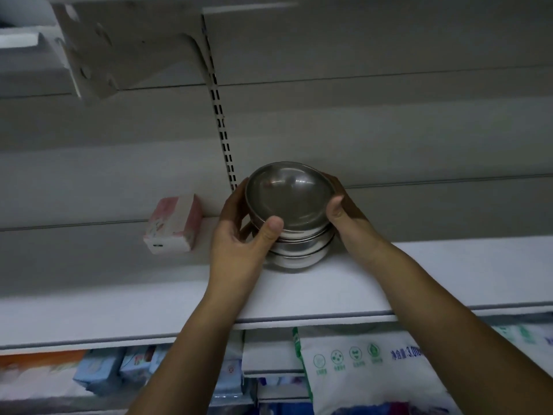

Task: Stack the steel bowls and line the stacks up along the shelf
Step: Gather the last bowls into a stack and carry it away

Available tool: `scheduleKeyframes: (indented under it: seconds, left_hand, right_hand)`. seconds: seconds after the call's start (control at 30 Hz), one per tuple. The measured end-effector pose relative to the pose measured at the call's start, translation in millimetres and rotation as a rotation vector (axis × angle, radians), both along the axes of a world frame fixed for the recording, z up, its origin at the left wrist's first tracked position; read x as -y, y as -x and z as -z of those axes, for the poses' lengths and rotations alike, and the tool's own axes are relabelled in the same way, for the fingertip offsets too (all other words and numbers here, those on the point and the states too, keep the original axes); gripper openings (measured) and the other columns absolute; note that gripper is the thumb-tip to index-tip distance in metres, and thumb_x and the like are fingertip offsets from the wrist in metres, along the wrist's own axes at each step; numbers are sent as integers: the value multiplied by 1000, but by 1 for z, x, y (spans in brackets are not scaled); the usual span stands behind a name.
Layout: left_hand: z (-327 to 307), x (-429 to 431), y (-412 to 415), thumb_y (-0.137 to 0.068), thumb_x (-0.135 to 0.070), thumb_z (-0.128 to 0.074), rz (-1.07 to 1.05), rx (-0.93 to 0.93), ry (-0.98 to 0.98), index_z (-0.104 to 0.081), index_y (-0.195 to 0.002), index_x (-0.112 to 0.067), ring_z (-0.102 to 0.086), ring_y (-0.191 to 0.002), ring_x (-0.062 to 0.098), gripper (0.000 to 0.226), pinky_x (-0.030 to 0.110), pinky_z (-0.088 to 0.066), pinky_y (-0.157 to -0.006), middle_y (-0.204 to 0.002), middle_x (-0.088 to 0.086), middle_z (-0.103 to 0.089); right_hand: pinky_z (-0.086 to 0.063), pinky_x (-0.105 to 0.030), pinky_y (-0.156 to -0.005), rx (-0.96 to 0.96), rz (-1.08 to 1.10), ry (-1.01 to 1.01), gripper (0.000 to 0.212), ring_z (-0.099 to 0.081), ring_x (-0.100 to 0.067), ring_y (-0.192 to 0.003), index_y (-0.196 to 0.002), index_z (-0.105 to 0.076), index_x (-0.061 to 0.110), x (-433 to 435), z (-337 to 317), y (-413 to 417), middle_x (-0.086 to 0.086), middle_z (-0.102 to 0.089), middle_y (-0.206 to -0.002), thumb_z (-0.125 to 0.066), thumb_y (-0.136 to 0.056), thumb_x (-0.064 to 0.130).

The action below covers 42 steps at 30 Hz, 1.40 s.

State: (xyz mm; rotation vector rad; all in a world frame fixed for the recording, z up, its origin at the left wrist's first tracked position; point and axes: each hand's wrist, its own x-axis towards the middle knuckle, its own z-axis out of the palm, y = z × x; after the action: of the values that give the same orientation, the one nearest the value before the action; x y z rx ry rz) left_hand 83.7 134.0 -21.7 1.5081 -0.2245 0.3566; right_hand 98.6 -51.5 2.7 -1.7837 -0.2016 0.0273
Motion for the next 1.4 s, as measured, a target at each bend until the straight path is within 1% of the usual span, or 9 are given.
scheduleKeyframes:
  seconds: [0.17,0.33,0.47,0.6,0.8,0.97,1.23,1.3,1.4]
  left_hand:
    - [1,5,-7,-63,-79,-72,-28,30,45,-54,-139,-14,-64,-122,13,102,23,-53,-96,-131,3,-67]
    - [5,6,-7,-74,-82,-56,-15,49,11,-49,-138,-9,-64,-114,3,97,11,-49,-87,-126,1,-65]
    - [5,7,-6,-75,-81,-54,12,57,17,-47,-135,-15,-63,-108,-10,89,6,-47,-84,-121,-12,-64]
    - [5,6,-6,-77,-78,-50,9,74,23,-50,-132,-13,-61,-104,-16,85,3,-44,-82,-117,-16,-63]
    - [8,3,-9,-73,-61,-75,116,9,46,-49,-141,-14,-63,-116,-1,87,15,-51,-93,-127,-8,-66]
    - [4,7,-8,-73,-51,-73,59,24,64,-55,-136,-12,-66,-113,2,76,15,-51,-90,-124,-2,-69]
    - [1,14,-2,-70,-66,-76,18,17,40,-55,-137,-13,-65,-119,12,88,25,-52,-99,-128,2,-68]
    - [0,18,2,-68,-74,-74,14,20,17,-56,-137,-13,-64,-121,14,93,28,-52,-100,-129,2,-68]
    - [-6,33,13,-66,-72,-77,45,15,31,-54,-138,-9,-65,-119,9,98,18,-52,-93,-129,3,-67]
  right_hand:
    - [-40,-6,-88,-10,59,7,71,-53,30,-93,-96,-56,72,-2,2,-5,52,-60,-92,-40,-36,108]
    - [-38,5,-73,79,190,-51,98,-55,30,-83,-100,-61,34,-16,6,-1,45,-64,-81,-36,-39,107]
    - [-43,-6,-88,90,177,-65,107,-60,15,-108,-125,-57,38,-18,14,1,26,-66,-115,-43,-44,106]
    - [-47,-13,-94,80,107,7,109,-61,1,-119,-135,-44,35,-14,20,11,12,-64,-128,-71,-44,90]
    - [-51,-13,-88,17,66,-21,104,-65,1,-114,-136,-43,29,-11,19,21,8,-66,-127,-94,-48,53]
    - [-52,-13,-85,5,60,-40,73,-67,1,-110,-128,-49,29,-9,21,24,9,-69,-121,-88,-68,23]
    - [-55,-35,-99,-8,91,-65,84,-69,-12,-114,-129,-57,17,-3,29,22,2,-74,-120,-98,-56,23]
    - [-56,-31,-95,-12,100,-58,82,-70,-9,-110,-124,-60,20,4,28,25,6,-76,-115,-100,-53,23]
    - [-55,-17,-84,-11,129,-49,76,-70,1,-102,-118,-60,27,20,23,39,13,-75,-107,-98,-53,23]
